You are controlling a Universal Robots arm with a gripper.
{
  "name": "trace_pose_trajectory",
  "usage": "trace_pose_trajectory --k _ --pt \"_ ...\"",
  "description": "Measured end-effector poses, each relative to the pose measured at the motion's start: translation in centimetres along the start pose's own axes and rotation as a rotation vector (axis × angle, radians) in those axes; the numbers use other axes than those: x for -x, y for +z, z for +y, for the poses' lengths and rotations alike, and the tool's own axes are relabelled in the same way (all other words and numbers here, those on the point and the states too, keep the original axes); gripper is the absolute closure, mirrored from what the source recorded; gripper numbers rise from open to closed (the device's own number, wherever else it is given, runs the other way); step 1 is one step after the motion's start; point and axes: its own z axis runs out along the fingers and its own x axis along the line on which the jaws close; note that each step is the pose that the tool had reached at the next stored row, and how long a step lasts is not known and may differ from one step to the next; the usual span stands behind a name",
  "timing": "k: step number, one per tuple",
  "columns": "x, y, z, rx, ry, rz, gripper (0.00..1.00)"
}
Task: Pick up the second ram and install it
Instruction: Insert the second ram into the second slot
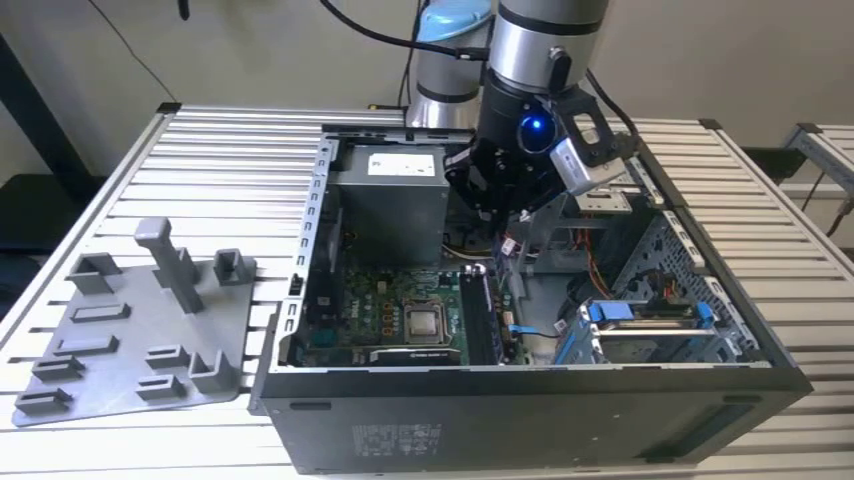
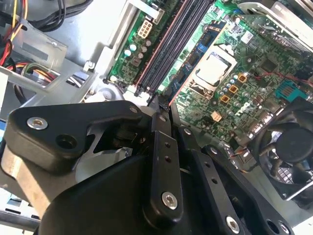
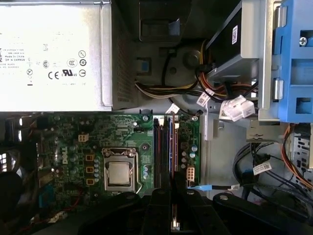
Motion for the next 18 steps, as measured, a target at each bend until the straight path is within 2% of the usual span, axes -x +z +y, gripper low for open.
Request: trace_pose_trajectory --k 18 --pt "0.00 0.06 0.00 0.0006 0.000 0.0000 0.86"
